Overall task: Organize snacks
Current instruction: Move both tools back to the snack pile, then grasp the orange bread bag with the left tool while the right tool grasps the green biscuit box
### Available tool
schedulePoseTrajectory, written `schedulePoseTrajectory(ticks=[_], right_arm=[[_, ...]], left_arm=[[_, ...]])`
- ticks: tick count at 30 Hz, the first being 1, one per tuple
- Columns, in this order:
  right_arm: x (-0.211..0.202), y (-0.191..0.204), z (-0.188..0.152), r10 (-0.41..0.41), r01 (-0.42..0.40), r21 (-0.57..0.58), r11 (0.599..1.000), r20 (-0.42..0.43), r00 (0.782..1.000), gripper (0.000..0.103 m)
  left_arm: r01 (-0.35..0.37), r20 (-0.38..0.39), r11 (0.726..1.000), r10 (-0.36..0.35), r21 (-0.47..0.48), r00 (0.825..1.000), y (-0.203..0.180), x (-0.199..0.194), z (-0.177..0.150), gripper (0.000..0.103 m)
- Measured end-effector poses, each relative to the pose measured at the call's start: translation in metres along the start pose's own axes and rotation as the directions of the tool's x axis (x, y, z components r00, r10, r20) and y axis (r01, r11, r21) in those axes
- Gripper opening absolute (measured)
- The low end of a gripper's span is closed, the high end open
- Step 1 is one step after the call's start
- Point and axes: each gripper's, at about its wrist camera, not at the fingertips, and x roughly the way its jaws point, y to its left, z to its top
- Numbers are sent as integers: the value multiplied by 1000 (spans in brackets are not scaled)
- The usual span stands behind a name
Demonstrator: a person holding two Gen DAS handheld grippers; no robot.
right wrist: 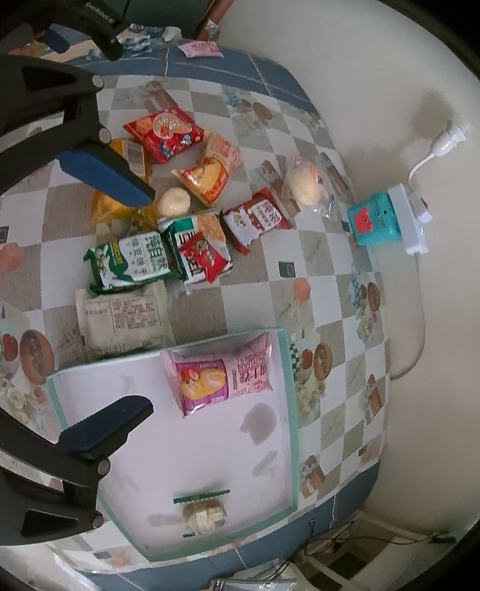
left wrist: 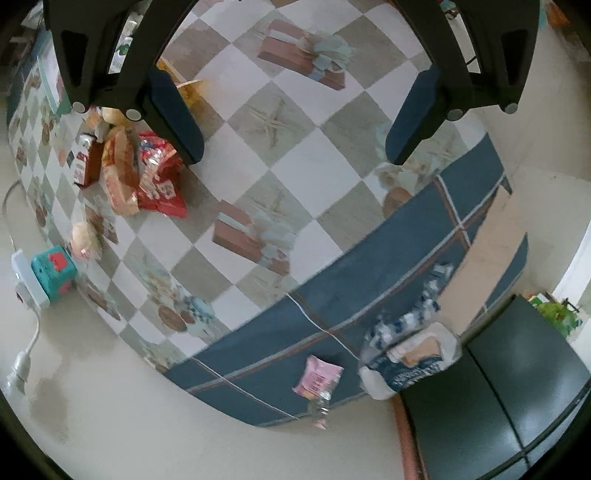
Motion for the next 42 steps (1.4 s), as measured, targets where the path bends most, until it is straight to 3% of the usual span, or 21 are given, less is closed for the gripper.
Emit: schedulePoseTrajectory(ticks=[6,11,19,25,29,34,42], right_arm=[[21,-6,-3,-24,22,-29,999,-73,997,103],[38,-9,-8,-62,56,-52,997,-121,991,103],[36,-21,-1,-93,88,-50,995,-103,990,103],[33,-28,2,-102,99,-42,994,-97,990,103],[32,-30,3,-102,99,-38,994,-94,990,103],[31,-28,3,-94,91,-40,995,-94,991,103],[31,0,-9,-1,-8,-135,991,-67,998,103]], left_arm=[[92,-133,995,-86,38,987,-27,31,-14,99],[143,-255,989,-127,44,959,-51,62,-30,99],[159,-255,985,-137,67,957,-86,71,-37,99],[134,-231,983,-103,123,967,-116,79,-48,99],[120,-262,978,-72,172,963,-125,81,-55,99],[113,-302,971,-46,209,952,-111,80,-64,99],[101,-325,988,-59,115,944,-74,78,-60,99]])
